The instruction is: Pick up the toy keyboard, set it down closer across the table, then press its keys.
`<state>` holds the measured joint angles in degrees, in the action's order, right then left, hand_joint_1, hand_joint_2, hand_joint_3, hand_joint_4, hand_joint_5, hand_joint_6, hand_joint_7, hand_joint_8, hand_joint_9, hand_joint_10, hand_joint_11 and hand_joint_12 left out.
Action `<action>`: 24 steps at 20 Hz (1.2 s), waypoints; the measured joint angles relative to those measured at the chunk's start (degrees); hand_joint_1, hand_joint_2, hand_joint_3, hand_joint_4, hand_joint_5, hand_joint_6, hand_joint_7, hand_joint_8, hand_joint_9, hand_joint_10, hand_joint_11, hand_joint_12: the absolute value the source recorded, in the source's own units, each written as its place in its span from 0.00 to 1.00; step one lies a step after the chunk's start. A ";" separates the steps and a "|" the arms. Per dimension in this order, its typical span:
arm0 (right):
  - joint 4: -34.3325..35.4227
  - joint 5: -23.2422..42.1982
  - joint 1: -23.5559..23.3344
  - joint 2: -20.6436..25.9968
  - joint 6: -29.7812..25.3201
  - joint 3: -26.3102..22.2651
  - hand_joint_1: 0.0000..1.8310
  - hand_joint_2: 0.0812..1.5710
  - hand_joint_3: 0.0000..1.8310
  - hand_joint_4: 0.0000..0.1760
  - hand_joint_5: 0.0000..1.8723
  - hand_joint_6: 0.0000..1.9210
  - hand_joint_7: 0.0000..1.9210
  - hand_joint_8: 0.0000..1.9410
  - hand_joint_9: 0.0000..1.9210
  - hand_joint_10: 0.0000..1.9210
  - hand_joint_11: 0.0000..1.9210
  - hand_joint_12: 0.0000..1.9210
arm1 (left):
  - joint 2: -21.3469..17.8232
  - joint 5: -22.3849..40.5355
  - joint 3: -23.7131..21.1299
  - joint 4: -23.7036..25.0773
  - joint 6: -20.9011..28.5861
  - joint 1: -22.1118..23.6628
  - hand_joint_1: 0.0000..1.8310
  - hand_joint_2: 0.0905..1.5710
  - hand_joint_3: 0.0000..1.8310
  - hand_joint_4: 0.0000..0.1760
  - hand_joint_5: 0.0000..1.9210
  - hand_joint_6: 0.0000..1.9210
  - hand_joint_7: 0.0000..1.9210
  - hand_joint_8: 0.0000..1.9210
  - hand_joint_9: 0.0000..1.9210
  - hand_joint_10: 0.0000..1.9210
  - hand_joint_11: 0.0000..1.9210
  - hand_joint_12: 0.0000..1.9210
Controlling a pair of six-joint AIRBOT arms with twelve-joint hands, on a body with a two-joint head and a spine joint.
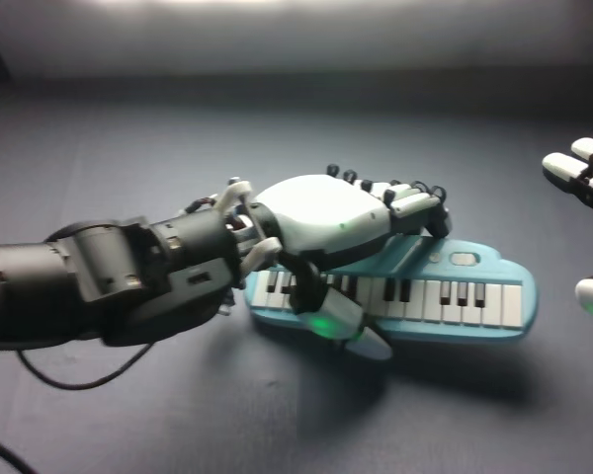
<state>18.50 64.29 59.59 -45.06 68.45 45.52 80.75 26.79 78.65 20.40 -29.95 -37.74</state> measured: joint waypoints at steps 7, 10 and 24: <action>-0.61 0.33 0.00 0.00 -0.70 -0.02 0.00 0.86 0.00 0.32 0.00 0.00 0.00 0.00 0.00 0.00 0.00 0.00 | 4.48 -4.59 3.65 0.11 1.14 1.03 0.75 0.69 0.00 0.00 0.10 0.55 0.10 0.57 0.14 0.75 0.21 0.85; -0.57 0.44 0.00 0.00 -0.85 -0.02 0.00 0.86 0.00 0.22 0.00 0.00 0.00 0.00 0.00 0.00 0.00 0.00 | 3.93 -4.50 2.89 -0.02 1.20 1.03 0.43 0.62 0.00 0.67 0.00 0.03 0.00 0.02 0.00 0.05 0.01 0.23; -4.26 -1.51 0.42 0.39 -2.45 -0.42 0.00 0.88 0.01 0.30 0.00 0.00 0.00 0.00 0.00 0.00 0.00 0.00 | -14.10 9.35 -7.13 -7.91 -4.85 -2.49 0.25 0.78 0.01 0.52 0.00 0.00 0.00 0.00 0.00 0.00 0.00 0.00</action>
<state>14.24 62.78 60.01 -44.66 66.00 45.10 66.65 36.14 71.53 12.49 -34.81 -40.23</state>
